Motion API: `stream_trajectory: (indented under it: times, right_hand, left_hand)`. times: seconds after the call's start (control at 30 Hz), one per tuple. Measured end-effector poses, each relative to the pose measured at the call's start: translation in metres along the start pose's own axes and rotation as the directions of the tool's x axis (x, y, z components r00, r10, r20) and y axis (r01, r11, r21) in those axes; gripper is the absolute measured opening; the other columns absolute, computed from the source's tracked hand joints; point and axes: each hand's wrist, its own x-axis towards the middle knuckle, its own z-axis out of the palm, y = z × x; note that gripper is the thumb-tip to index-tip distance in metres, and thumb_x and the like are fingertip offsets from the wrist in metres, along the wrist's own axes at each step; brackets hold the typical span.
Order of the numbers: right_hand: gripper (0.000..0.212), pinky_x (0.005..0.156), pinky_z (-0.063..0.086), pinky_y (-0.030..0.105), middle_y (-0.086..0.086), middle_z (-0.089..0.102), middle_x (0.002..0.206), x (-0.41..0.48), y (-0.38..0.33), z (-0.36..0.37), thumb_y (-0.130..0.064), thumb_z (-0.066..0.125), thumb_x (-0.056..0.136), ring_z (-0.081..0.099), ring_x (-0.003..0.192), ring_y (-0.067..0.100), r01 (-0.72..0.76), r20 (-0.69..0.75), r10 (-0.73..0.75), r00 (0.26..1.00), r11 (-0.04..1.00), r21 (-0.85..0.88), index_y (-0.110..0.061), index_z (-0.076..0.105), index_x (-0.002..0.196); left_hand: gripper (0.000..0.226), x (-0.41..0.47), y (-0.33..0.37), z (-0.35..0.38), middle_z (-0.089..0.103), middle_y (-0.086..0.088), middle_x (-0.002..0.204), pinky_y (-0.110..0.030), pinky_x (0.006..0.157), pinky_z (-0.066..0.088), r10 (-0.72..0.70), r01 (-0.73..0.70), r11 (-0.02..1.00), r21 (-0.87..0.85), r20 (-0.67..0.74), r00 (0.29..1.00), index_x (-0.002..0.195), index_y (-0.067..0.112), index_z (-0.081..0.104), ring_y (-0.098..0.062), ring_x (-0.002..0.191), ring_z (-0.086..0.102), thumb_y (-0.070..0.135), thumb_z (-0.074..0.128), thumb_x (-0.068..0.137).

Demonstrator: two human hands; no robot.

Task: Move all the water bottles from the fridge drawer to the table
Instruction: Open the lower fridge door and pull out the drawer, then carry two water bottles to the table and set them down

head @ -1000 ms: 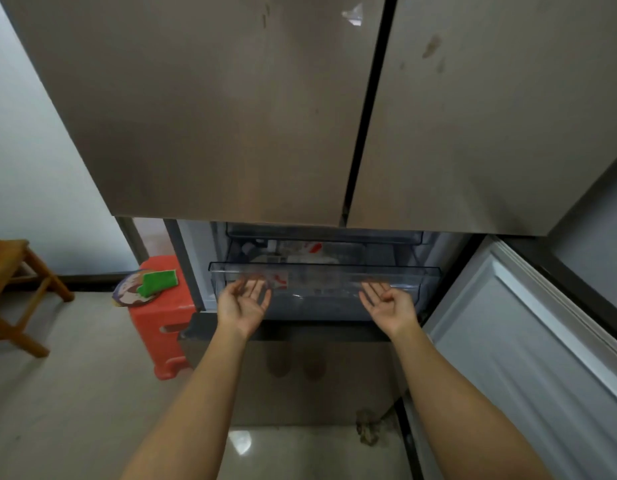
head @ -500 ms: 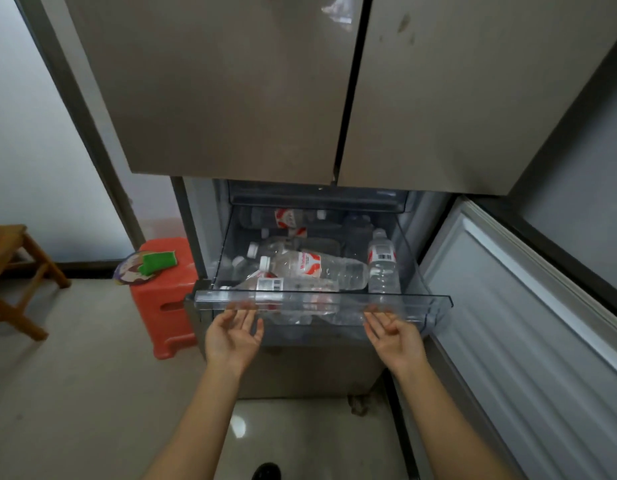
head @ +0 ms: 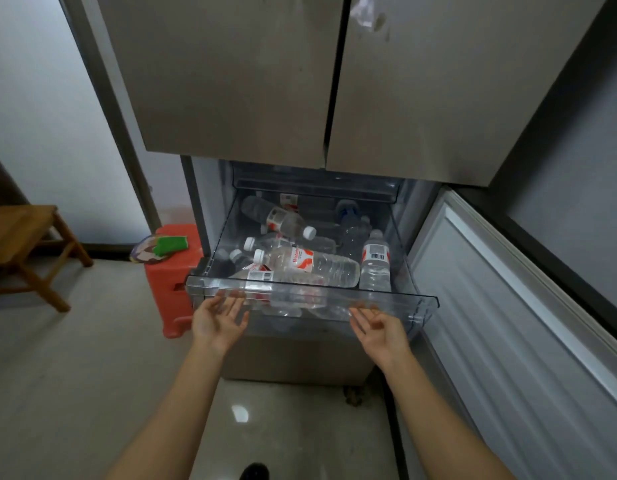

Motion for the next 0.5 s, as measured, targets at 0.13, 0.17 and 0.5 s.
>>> stream_trajectory:
  times: [0.13, 0.17, 0.5]
  right_hand:
    - [0.02, 0.098, 0.038, 0.04, 0.028, 0.049, 0.131, 0.006, -0.021, 0.003, -0.004, 0.035, 0.093, 0.049, 0.121, 0.037, -0.116, -0.072, 0.1, 0.992, 0.952, -0.283, -0.004, 0.044, 0.075]
    - [0.017, 0.093, 0.04, 0.04, 0.029, 0.053, 0.126, 0.008, -0.029, 0.003, -0.01, 0.039, 0.094, 0.053, 0.115, 0.037, -0.162, -0.086, 0.139, 0.987, 0.91, -0.383, -0.003, 0.047, 0.08]
    - [0.017, 0.052, 0.053, 0.025, 0.013, 0.072, 0.067, 0.009, -0.077, 0.031, -0.019, 0.048, 0.09, 0.07, 0.059, 0.022, -0.039, -0.003, 0.076, 0.997, 0.464, -0.885, -0.005, 0.058, 0.091]
  left_hand:
    - [0.021, 0.002, 0.004, 0.002, 0.058, -0.005, 0.093, -0.036, 0.093, 0.029, -0.019, 0.022, 0.997, 0.072, -0.044, 0.999, 0.075, 0.02, 0.047, -0.018, 0.107, 0.049, 0.015, 0.033, 0.09]
    - [0.021, 0.002, 0.005, 0.004, 0.057, -0.005, 0.091, -0.036, 0.093, 0.029, -0.021, 0.026, 0.995, 0.096, -0.059, 0.998, 0.074, 0.019, 0.046, -0.018, 0.108, 0.048, 0.015, 0.034, 0.091]
    - [0.014, -0.024, 0.01, 0.036, 0.06, -0.004, 0.088, -0.03, 0.064, 0.041, 0.103, -0.079, 0.858, 0.508, -0.018, 0.995, 0.083, 0.017, 0.053, -0.02, 0.078, 0.058, 0.022, 0.043, 0.09]
